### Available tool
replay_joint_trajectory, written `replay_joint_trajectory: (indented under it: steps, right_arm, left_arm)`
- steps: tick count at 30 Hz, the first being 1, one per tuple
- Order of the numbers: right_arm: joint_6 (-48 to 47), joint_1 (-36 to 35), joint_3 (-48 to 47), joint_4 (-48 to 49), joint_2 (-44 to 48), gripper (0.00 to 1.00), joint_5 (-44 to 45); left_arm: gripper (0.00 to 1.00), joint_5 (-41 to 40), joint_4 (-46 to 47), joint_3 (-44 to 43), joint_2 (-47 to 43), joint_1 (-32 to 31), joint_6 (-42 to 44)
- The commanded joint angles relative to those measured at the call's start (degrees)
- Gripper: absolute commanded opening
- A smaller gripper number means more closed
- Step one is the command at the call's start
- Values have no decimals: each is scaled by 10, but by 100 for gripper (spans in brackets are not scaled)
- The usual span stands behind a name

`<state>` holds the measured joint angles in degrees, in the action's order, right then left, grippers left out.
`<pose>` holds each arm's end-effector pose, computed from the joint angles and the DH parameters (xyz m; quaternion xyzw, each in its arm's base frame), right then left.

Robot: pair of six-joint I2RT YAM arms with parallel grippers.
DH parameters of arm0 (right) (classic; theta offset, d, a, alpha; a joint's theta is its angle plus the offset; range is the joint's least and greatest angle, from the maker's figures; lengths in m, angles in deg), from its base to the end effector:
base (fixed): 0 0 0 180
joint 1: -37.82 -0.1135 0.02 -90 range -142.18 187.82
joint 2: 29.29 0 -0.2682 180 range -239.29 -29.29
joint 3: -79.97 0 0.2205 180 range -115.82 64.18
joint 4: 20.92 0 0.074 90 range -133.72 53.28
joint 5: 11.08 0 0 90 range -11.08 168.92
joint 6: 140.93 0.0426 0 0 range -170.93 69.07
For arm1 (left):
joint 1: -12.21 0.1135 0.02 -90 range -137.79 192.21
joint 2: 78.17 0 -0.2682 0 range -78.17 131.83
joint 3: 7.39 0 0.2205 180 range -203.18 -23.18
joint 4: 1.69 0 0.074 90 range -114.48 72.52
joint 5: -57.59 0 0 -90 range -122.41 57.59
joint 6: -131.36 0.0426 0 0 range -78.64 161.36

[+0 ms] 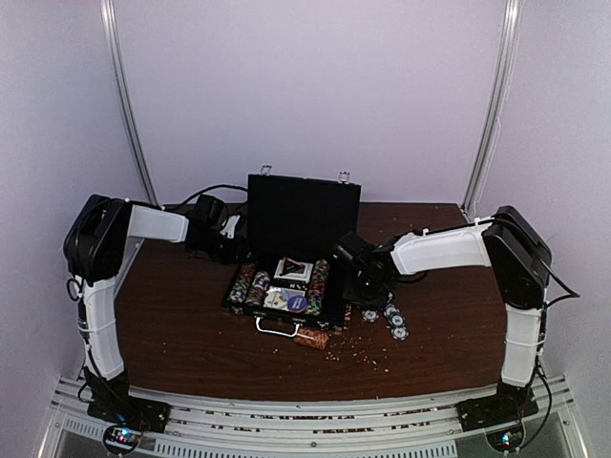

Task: Pack up texas hold em set
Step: Pick up the dice from the center of the board.

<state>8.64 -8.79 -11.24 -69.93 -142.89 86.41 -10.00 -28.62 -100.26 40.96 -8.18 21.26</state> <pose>0.2571 0.2638 0.1651 0.1216 0.9773 0.0902 0.1484 0.3845 -0.1602 0.1594 0.0637 0.9306 -0.2802 0.2268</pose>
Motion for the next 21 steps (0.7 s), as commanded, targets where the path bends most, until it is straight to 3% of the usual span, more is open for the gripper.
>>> replay_joint_trajectory:
  steps: [1,15,21]
  right_arm:
    - [3,-2,-6,3,-21,18,0]
    - [-14,-2,10,-20,27,1,5]
    - [-31,-6,12,-32,56,0,5]
  left_arm:
    - [46,-28,-29,36,9,-4,30]
    - [44,-33,-28,111,-40,-20,-16]
    - [44,-40,-25,147,-64,-32,-35]
